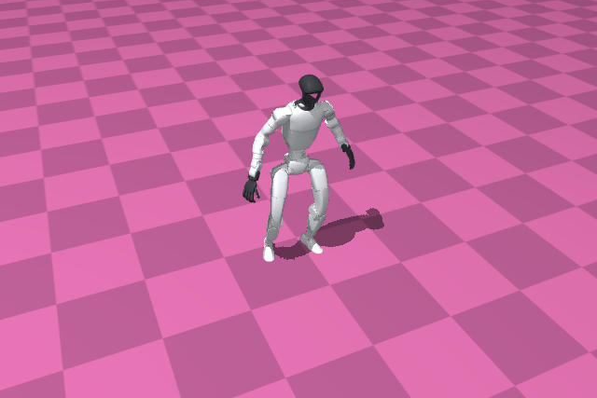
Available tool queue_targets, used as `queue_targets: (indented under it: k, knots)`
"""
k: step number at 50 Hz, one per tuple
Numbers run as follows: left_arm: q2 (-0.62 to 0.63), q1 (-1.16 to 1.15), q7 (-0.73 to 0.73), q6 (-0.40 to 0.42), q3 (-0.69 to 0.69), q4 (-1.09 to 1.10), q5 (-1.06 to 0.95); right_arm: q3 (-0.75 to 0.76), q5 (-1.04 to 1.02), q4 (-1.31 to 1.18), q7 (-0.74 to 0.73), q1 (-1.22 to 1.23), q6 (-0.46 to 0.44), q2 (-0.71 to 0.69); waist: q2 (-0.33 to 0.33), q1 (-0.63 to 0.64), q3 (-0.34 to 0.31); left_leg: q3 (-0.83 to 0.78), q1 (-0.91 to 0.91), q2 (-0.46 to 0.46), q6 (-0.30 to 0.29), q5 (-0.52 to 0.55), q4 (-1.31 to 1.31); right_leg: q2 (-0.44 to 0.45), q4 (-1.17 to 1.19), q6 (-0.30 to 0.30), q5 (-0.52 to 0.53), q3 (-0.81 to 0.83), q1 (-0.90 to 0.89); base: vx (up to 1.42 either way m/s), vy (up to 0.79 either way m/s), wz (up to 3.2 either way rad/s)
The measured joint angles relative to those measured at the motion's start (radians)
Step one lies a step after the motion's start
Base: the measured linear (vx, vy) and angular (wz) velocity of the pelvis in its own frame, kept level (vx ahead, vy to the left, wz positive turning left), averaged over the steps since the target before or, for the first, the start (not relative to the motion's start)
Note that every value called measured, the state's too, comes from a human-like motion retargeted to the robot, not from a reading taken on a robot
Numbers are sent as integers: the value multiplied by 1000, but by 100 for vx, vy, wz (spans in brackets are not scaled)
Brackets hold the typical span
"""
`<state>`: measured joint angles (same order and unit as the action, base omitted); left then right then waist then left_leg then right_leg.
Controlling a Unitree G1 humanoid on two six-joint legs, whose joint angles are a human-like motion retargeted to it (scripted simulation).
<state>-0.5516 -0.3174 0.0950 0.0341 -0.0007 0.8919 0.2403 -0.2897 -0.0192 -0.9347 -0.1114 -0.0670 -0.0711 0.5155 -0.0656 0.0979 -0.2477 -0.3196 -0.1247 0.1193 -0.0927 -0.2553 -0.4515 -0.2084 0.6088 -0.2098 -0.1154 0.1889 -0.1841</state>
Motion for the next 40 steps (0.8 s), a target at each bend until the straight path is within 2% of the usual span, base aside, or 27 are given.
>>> queue_targets:
  k: [2,3,5,8,12,16,20,23,25,28,30,32,33,35,36,38,40]
  knots:
    - [-26,41,11,2,-43,5,6,13,-10,-12,-2,-12,5,3,20,-50,-20,4,42,34,27,-34,57,-3,208,-49,82,-12,-103,-2,-1,52]
    - [-44,63,22,3,-65,3,4,16,-18,-18,-5,-19,7,5,32,-70,-30,14,43,63,28,-36,56,-16,311,-51,97,4,-153,-3,-6,56]
    - [-80,110,44,3,-105,-17,-10,15,-31,-9,-8,-58,14,19,62,-100,-52,46,29,114,23,-40,22,-92,533,-14,36,61,-236,-1,-6,56]
    - [-123,174,90,6,-111,-51,-83,29,-77,-48,-10,-83,12,1,97,-121,-63,86,8,193,5,-18,3,-212,845,73,-94,114,-336,-1,-13,40]
    - [-140,216,157,3,-60,-105,-207,51,-108,-70,-10,-105,10,-11,155,-126,-57,124,-3,300,-10,38,45,-229,1115,128,-184,43,-447,-1,-22,10]
    - [-135,194,193,2,-22,-135,-292,73,-101,-74,-26,-105,6,-3,198,-138,-38,145,-6,380,-40,82,88,-277,1207,179,-215,-25,-485,1,-24,-4]
    - [-129,156,170,-4,-29,-123,-287,72,-88,-74,-35,-97,2,8,203,-143,-18,151,13,407,-54,108,137,-342,1111,207,-186,-79,-454,2,-29,2]
    - [-118,134,142,-8,-46,-101,-244,64,-77,-72,-30,-89,-1,11,185,-130,-3,147,29,404,-59,127,168,-360,900,195,-121,-90,-377,1,-36,1]
    - [-106,121,135,-5,-58,-88,-223,62,-63,-70,-26,-86,-4,10,163,-117,3,148,32,392,-65,132,171,-363,705,163,-52,-83,-298,1,-41,7]
    - [-78,109,152,7,-74,-65,-225,65,-26,-72,-21,-82,-9,9,116,-98,3,165,17,363,-78,121,134,-325,313,69,54,-93,-130,-1,-50,16]
    - [-57,107,171,17,-81,-44,-242,66,2,-81,-14,-76,-15,9,71,-85,1,179,-9,334,-84,107,87,-285,14,5,170,-149,-13,-3,-60,14]
    - [-35,100,187,21,-76,-25,-260,60,19,-90,-12,-67,-20,18,26,-69,7,184,-44,312,-89,96,34,-282,-191,-3,235,-179,63,-6,-68,-10]
    - [-25,97,192,21,-71,-15,-271,55,19,-93,-15,-62,-21,23,12,-58,10,184,-58,312,-90,96,13,-290,-234,17,204,-156,83,-8,-71,-35]
    - [-2,94,199,17,-55,7,-287,42,2,-93,-32,-46,-17,37,5,-32,12,180,-71,338,-90,113,-5,-298,-252,47,58,-68,107,-8,-73,-57]
    - [15,96,200,13,-43,22,-281,32,-19,-89,-47,-32,-14,45,12,-21,4,177,-62,361,-93,144,5,-287,-237,44,-13,-50,108,-8,-76,-72]
    - [55,97,200,3,-17,50,-255,13,-71,-74,-77,-3,-9,60,30,3,-20,165,-24,407,-105,243,38,-252,-188,38,-105,-63,92,-7,-78,-90]
    - [97,87,197,-6,-1,68,-215,-3,-125,-47,-103,19,-5,70,44,28,-48,173,23,438,-139,395,80,-208,-119,38,-132,-112,60,-5,-74,-95]
